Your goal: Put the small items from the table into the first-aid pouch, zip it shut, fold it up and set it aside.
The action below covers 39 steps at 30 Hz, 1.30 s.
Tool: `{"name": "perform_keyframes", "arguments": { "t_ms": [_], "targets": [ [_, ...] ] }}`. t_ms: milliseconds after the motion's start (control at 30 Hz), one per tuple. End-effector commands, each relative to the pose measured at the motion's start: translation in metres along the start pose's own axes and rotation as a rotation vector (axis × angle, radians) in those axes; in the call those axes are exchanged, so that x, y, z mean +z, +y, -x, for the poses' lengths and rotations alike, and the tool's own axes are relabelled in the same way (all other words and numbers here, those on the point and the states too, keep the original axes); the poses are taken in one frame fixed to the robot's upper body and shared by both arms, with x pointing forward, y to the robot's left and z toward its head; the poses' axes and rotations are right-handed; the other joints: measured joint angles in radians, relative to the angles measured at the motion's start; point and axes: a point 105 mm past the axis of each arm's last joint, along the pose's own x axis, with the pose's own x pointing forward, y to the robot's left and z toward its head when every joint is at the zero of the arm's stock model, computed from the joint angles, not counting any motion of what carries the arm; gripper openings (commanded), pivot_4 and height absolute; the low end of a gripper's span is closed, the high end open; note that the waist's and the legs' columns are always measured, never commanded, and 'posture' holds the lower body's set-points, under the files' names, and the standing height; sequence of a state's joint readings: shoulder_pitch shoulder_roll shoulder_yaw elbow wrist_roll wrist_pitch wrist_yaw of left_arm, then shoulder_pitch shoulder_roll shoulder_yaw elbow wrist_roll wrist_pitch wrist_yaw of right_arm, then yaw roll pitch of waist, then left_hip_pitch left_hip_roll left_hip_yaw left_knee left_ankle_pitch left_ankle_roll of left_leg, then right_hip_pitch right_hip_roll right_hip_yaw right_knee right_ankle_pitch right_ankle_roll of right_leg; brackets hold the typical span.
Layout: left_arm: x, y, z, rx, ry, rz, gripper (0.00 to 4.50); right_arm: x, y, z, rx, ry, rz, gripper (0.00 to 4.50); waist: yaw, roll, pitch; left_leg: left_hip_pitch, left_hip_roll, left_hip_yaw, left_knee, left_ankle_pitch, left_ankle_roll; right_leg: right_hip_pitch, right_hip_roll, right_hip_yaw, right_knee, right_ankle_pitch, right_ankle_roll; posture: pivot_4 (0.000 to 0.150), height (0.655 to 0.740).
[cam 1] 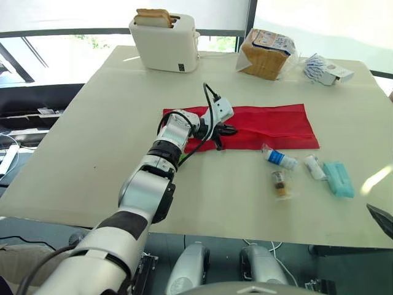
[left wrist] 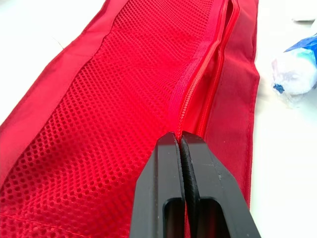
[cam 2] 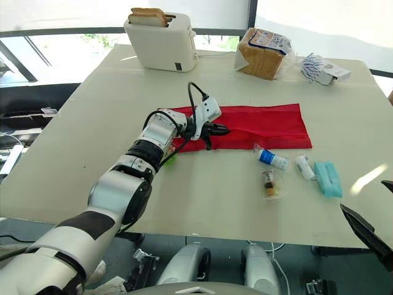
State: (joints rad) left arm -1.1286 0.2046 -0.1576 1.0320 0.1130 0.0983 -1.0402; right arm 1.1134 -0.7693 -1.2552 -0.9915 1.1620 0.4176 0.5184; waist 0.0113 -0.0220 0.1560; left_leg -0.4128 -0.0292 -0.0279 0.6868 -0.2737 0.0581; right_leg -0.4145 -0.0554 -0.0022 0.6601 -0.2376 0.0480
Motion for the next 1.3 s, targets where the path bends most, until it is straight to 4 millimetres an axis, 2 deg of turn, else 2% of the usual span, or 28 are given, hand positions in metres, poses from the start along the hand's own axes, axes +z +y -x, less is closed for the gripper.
{"name": "perform_keyframes", "arguments": {
  "t_ms": [33, 100, 200, 300, 400, 533, 700, 833, 867, 967, 1000, 1067, 1167, 1300],
  "targets": [
    [0.018, 0.000, -0.001, 0.007, -0.053, -0.036, 0.00, 0.003, -0.002, -0.023, 0.026, -0.021, -0.007, 4.39, 0.003, 0.000, 0.000, 0.000, 0.000, 0.000, 0.000, 0.000, 0.000, 0.000, -0.001, 0.000, 0.000, 0.000, 0.000, 0.150, 0.7400],
    [0.018, -0.002, -0.002, 0.005, -0.055, -0.039, 0.00, -0.001, -0.002, -0.052, 0.084, -0.012, -0.010, 4.39, -0.001, -0.005, 0.001, 0.000, -0.001, -0.002, 0.000, 0.000, 0.000, 0.001, 0.001, 0.000, 0.000, 0.000, 0.000, 0.150, 0.7400],
    [0.018, -0.003, -0.004, 0.004, -0.056, -0.049, 0.00, -0.006, -0.009, -0.089, 0.121, 0.018, -0.035, 4.39, 0.004, -0.002, 0.001, 0.001, -0.001, 0.001, 0.001, 0.000, 0.000, 0.001, 0.000, 0.000, 0.001, 0.000, 0.000, 0.150, 0.7400],
    [0.020, -0.004, -0.005, 0.008, -0.062, -0.047, 0.00, -0.019, -0.026, -0.126, 0.117, 0.086, -0.014, 4.39, 0.005, -0.002, 0.002, -0.001, -0.001, -0.001, 0.002, 0.002, -0.004, 0.000, 0.001, 0.000, 0.000, 0.000, 0.000, 0.150, 0.7400],
    [0.020, -0.006, -0.008, 0.004, -0.064, -0.052, 0.00, -0.031, -0.027, -0.160, 0.188, 0.148, -0.009, 4.39, 0.002, -0.002, 0.002, -0.002, -0.002, -0.001, 0.001, 0.003, -0.005, 0.000, 0.000, 0.000, 0.000, 0.000, 0.000, 0.150, 0.7400],
    [0.020, -0.007, -0.010, 0.008, -0.067, -0.049, 0.00, -0.046, -0.025, -0.190, 0.257, 0.216, 0.007, 4.39, 0.004, -0.001, 0.002, -0.002, -0.002, 0.000, 0.002, 0.003, -0.005, -0.002, 0.001, -0.001, 0.001, 0.000, 0.000, 0.150, 0.7400],
    [0.021, -0.006, -0.011, 0.021, -0.069, -0.046, 0.00, -0.059, -0.017, -0.208, 0.332, 0.251, -0.002, 4.39, 0.004, -0.001, 0.002, -0.002, -0.002, 0.001, 0.002, 0.003, -0.005, -0.003, 0.001, -0.002, 0.002, 0.000, 0.000, 0.150, 0.7400],
    [0.021, -0.006, -0.011, 0.026, -0.073, -0.042, 0.00, -0.057, -0.008, -0.215, 0.374, 0.226, -0.014, 3.25, 0.002, 0.000, 0.001, -0.002, -0.002, 0.001, 0.002, 0.003, -0.005, -0.003, 0.001, -0.001, 0.002, 0.000, 0.000, 0.150, 0.7400],
    [0.021, -0.006, -0.011, 0.026, -0.074, -0.040, 0.00, -0.055, -0.006, -0.215, 0.383, 0.216, -0.016, 2.66, 0.002, 0.000, 0.001, -0.002, -0.002, 0.001, 0.002, 0.003, -0.005, -0.003, 0.001, -0.002, 0.002, 0.001, 0.000, 0.150, 0.7400],
    [0.021, -0.006, -0.012, 0.024, -0.076, -0.037, 0.00, -0.052, -0.004, -0.214, 0.377, 0.192, -0.011, 1.35, 0.003, 0.000, 0.001, -0.002, -0.002, 0.001, 0.002, 0.003, -0.005, -0.003, 0.001, -0.001, 0.003, 0.001, 0.000, 0.150, 0.7400],
    [0.022, -0.006, -0.012, 0.021, -0.078, -0.035, 0.00, -0.047, -0.004, -0.213, 0.375, 0.169, -0.031, 0.74, 0.003, 0.000, 0.001, -0.002, -0.002, 0.001, 0.002, 0.003, -0.005, -0.003, 0.001, -0.001, 0.002, 0.001, 0.000, 0.150, 0.7400],
    [0.023, -0.007, -0.013, 0.016, -0.083, -0.034, 0.00, -0.027, 0.001, -0.207, 0.364, 0.082, -0.080, 0.23, 0.003, 0.000, 0.001, -0.002, -0.002, 0.001, 0.002, 0.003, -0.005, -0.003, 0.001, -0.001, 0.002, 0.001, 0.000, 0.150, 0.7400],
    [0.026, -0.008, -0.013, 0.011, -0.091, -0.032, 0.00, -0.010, 0.013, -0.205, 0.354, 0.056, -0.179, 0.23, 0.002, 0.000, 0.001, -0.002, -0.002, 0.001, 0.002, 0.003, -0.005, -0.004, 0.001, -0.001, 0.003, 0.001, 0.000, 0.150, 0.7400],
    [0.030, -0.008, -0.015, 0.008, -0.102, -0.024, 0.00, -0.014, 0.025, -0.218, 0.254, 0.191, -0.220, 0.23, 0.001, 0.000, 0.001, -0.002, -0.002, 0.001, 0.002, 0.003, -0.005, -0.004, 0.000, 0.000, 0.003, 0.001, 0.000, 0.150, 0.7400]
  ]
}}
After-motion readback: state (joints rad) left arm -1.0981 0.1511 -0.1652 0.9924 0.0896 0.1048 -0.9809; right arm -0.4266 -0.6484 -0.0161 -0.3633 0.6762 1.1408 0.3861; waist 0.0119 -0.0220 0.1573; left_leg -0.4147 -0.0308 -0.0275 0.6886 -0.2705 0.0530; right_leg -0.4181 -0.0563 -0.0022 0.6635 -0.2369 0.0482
